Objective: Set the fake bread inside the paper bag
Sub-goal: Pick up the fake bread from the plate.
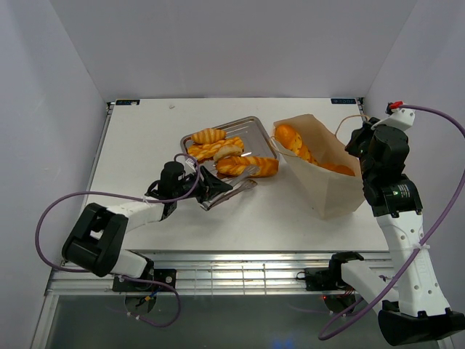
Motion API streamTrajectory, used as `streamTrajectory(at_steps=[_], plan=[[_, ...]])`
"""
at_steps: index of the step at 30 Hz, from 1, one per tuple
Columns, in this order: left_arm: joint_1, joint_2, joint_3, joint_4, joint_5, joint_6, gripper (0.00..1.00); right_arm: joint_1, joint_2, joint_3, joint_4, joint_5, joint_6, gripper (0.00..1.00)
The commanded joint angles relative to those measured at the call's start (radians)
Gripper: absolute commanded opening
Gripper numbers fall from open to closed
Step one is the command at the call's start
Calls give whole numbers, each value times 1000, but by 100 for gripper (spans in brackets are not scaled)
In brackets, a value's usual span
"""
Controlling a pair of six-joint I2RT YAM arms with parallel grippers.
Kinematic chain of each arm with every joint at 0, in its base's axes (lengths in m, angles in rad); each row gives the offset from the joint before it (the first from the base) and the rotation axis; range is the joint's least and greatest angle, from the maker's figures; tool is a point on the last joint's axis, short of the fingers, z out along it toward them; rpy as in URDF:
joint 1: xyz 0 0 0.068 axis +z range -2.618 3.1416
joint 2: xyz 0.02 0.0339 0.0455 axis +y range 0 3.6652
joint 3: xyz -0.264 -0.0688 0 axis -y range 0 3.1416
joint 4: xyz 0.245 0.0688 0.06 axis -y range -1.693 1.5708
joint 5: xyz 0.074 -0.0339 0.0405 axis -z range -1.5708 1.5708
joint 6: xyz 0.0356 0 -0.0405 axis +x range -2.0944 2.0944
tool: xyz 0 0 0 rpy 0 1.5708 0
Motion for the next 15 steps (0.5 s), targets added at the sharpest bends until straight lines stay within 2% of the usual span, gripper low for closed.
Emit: streamTrajectory(at_steps=[1, 15], plan=[[7, 24, 8, 82, -11, -30, 61, -5, -14, 39, 14, -3, 0, 8], [7, 172, 69, 151, -58, -74, 59, -5, -16, 38, 14, 0, -3, 8]])
